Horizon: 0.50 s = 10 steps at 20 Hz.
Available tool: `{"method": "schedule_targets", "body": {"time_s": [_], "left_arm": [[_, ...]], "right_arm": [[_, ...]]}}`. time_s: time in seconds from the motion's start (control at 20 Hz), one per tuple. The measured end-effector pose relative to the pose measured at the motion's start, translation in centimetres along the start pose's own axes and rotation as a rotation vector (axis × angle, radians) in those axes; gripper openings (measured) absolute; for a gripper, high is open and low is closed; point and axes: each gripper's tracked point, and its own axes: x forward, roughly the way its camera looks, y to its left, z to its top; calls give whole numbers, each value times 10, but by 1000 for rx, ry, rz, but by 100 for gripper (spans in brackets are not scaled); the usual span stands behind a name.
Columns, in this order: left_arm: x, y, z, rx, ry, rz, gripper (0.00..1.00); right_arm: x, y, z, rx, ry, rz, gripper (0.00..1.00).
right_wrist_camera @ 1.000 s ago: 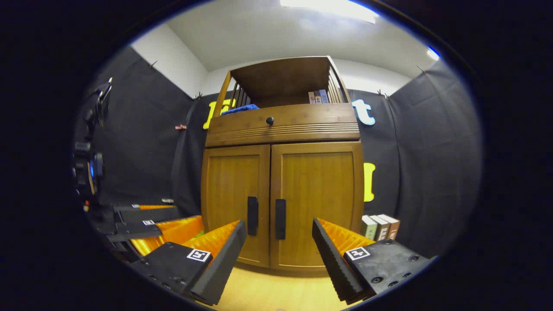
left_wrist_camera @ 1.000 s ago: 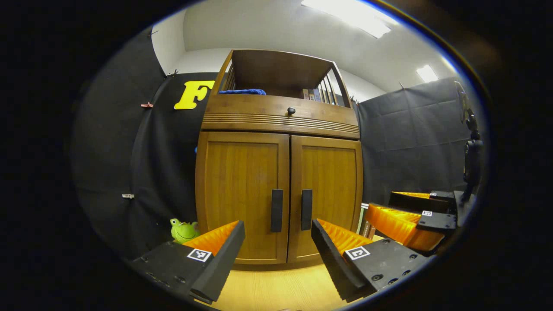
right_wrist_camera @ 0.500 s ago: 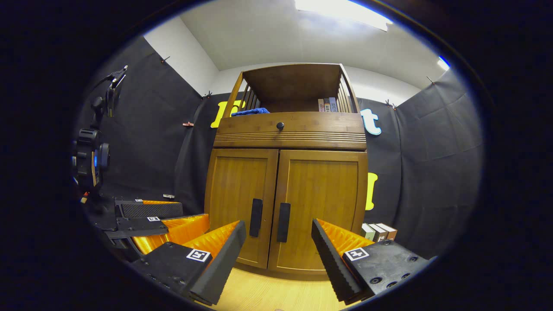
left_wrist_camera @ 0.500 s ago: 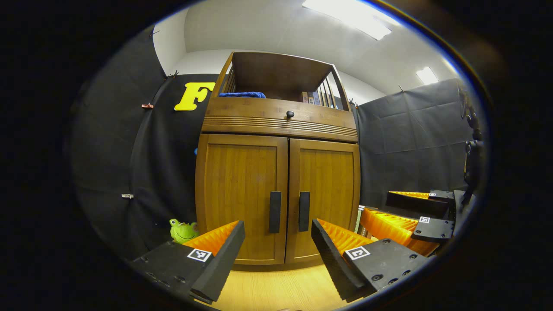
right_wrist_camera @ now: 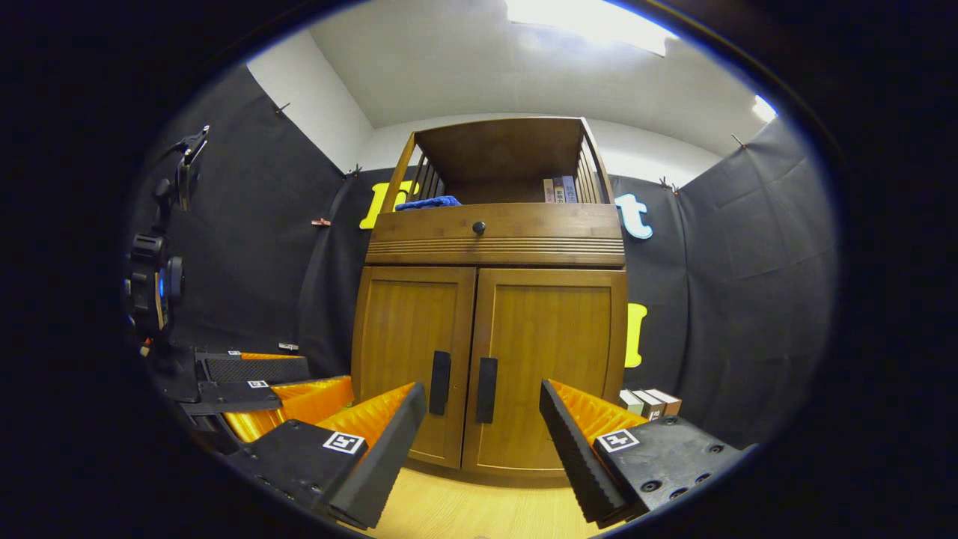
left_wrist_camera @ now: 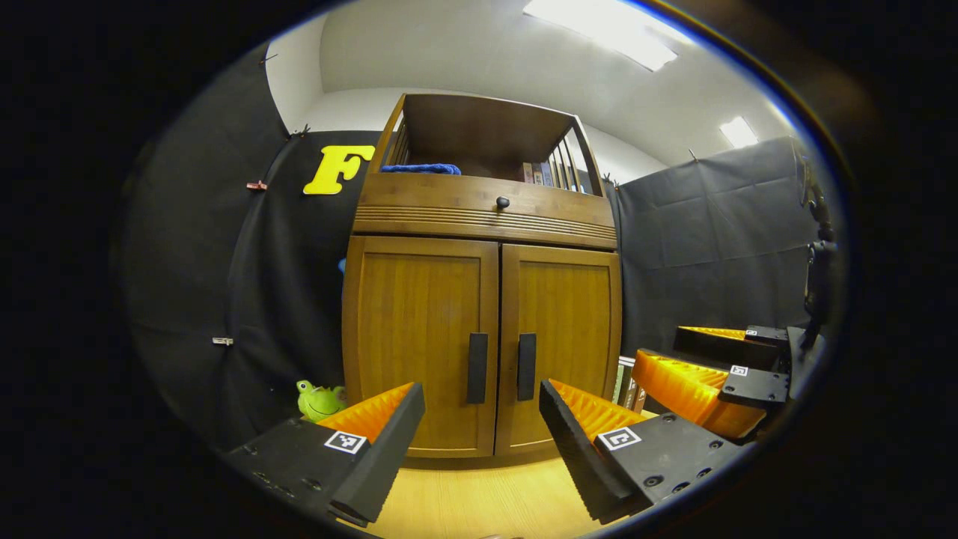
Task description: Open the right door of the double-door shoe cabinet with the right hand, and open the left door with the left hand.
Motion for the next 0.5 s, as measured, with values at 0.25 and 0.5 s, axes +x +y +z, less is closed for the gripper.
{"method": "schedule_targets", "body": {"time_s": [0.25,0.5], "left_arm": [[-2,-1,2,2,-9,-12,96],[-3,4,3,4,-19,-10,96]], "right_arm": [[4,0,-7,17,17,-1,96],[24,4,-13,20,23,-2,96]]}}
